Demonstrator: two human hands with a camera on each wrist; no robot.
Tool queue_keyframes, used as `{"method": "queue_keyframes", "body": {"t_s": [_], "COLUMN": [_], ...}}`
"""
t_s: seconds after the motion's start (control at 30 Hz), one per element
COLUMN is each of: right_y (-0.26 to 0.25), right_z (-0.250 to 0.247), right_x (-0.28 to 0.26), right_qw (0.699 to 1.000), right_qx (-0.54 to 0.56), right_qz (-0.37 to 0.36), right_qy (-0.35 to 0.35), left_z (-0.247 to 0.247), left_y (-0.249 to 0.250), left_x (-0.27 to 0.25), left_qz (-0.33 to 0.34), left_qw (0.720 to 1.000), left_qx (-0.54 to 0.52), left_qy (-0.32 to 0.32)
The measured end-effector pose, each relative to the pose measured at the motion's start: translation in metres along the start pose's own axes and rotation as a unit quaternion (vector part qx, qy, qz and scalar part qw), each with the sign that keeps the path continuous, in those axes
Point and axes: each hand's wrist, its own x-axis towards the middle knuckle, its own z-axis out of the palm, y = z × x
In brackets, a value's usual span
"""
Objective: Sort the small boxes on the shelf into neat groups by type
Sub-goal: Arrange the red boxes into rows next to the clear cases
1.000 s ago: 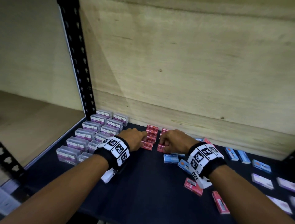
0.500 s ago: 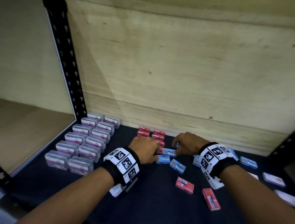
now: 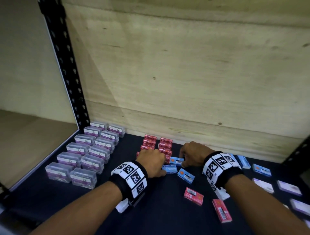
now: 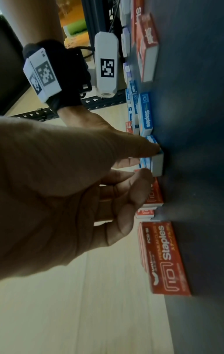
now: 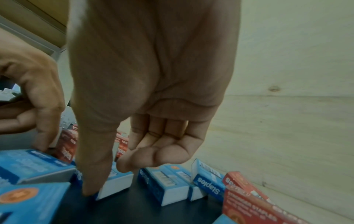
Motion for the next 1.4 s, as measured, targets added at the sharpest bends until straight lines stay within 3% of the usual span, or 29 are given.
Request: {"method": "queue_keyframes", "body": {"t_s": [0.3,0.63,0.87,1.1,1.23,1.4], "right_y": [0.030,0.091,0.111,0.116,0.120,0.109], "right_z": [-0.016,-0.017,-0.001,0.010,0.004,-0.007], "right_x": [-0.020,-0.076,-0.089,-0.086,-0.084,-0.066], "right_qw": [0.999,0.992,0.983,0.982,0.982,0.986], "right_qx": [0.042,0.046,0.042,0.055,0.065,0.060], "right_qz": [0.022,0.116,0.179,0.182,0.176,0.145], "right_qy": [0.007,0.011,0.006,-0.019,-0.001,0.049], "left_z": [-0.015,-0.023,-0.016,-0.010,-0.014,-0.026], "left_y": [-0.006,0.055,0.070,0.073,0.071,0.069], "left_x": [-0.010,0.027,0.048,0.054,0.046,0.025], "left_qz": [0.004,0.062,0.023,0.015,0.062,0.151], "left_qw": [0.998,0.997,0.999,1.000,0.996,0.973], "left_qx": [-0.064,-0.053,-0.022,-0.012,-0.060,-0.152], "left_qy": [0.013,0.014,0.015,0.005,-0.006,-0.087]}}
